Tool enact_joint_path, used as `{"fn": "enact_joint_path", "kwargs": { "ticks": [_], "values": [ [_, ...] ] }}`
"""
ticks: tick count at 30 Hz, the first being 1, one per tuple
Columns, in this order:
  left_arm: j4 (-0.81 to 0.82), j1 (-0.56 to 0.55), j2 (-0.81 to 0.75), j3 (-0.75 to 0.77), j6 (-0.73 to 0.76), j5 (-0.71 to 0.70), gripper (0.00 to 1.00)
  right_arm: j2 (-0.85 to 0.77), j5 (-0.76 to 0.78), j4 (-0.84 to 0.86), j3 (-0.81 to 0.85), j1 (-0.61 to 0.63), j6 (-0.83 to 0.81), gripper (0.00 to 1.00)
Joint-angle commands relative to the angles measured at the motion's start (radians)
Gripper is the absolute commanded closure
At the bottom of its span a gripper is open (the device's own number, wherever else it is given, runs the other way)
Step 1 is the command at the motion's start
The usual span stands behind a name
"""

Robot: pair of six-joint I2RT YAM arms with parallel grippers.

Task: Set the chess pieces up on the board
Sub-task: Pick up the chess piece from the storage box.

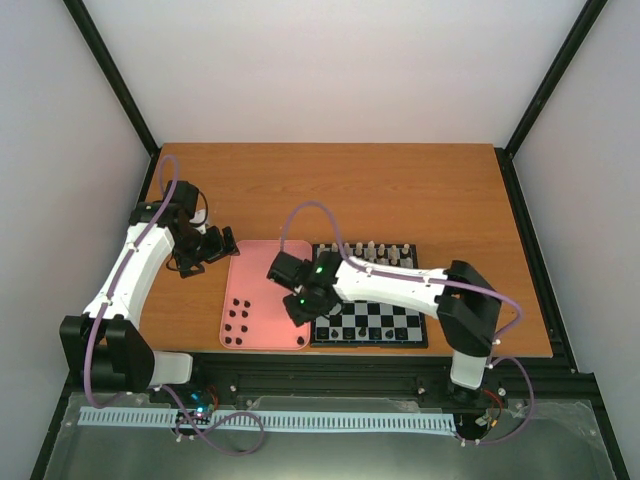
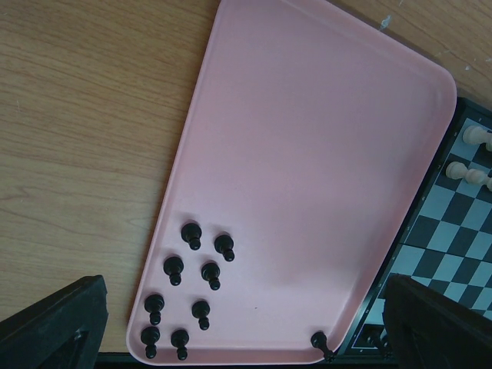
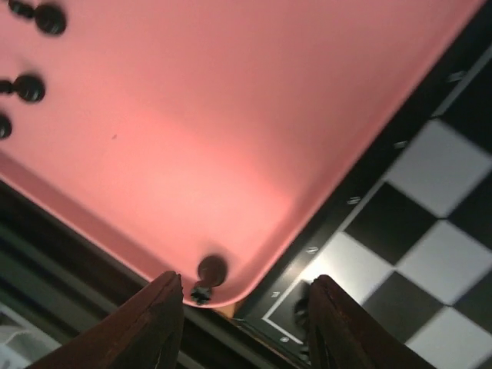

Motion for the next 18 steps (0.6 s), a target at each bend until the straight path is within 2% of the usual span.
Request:
{"fn": "enact_joint_path", "kwargs": {
  "ticks": [1,6,18],
  "values": [
    [0.0,0.004,-0.019,0.004,0.024,-0.003,0.0,0.051,-0.076,0.02,0.024,0.04,-0.011,0.55],
    [0.001,0.005,-0.019,0.002,0.023,-0.001,0.0,0.099,-0.147,0.039,0.013,0.047,-0.05,0.55],
    [0.007,0.004,-0.006,0.004,0.024,0.0,0.0,0.184,-0.197,0.035,0.046,0.055,-0.08,0.57]
  ]
}}
